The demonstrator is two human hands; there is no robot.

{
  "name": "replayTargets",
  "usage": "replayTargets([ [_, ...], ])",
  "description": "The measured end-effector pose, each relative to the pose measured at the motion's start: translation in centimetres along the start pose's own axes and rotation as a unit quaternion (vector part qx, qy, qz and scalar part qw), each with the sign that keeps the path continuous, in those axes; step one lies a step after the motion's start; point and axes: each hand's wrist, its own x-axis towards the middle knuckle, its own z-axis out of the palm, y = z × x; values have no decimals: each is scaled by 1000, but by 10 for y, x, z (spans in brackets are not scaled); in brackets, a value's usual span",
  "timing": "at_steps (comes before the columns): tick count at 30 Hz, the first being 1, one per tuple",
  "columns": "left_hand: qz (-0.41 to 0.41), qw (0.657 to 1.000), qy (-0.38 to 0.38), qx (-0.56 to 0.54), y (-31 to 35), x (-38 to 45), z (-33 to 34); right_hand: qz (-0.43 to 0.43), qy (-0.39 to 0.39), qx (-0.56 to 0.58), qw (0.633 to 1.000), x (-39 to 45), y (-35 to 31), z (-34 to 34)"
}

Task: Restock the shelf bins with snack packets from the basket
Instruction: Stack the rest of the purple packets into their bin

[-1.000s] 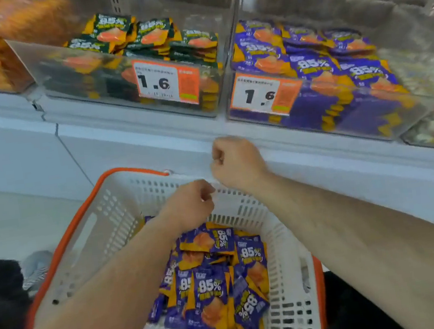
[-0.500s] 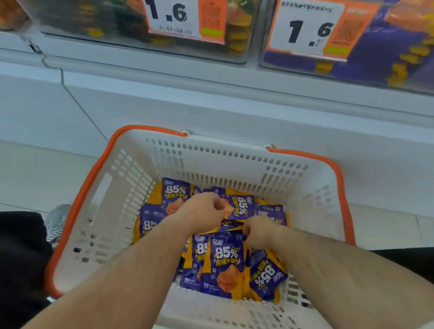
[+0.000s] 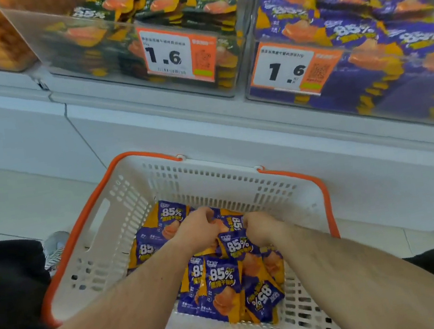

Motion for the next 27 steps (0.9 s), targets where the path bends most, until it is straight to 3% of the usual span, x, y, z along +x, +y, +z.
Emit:
replayTargets([
  [5,-22,979,57,-193,26,-10,-9,-50,81,-46,994,-30,-6,-70],
  [9,52,934,94,-342,66,-22,-38,-92,140,36,985,-71,-9,-129],
  [14,160,868,51,-468,92,-46,-71,-137,166,206,955,-131,-15,-181],
  [17,212,853,8,-478,101,-57,-82,-172,173,256,935,-158,-17,-200],
  [19,248,850,3,-465,111,-64,-87,-200,199,311,908,-173,-20,-207],
  [22,281,836,35,-470,132,-73,-97,-239,279,405,837,-191,-21,-208],
  [27,327,811,98,-475,177,-85,-116,-286,423,400,761,-209,-24,-198],
])
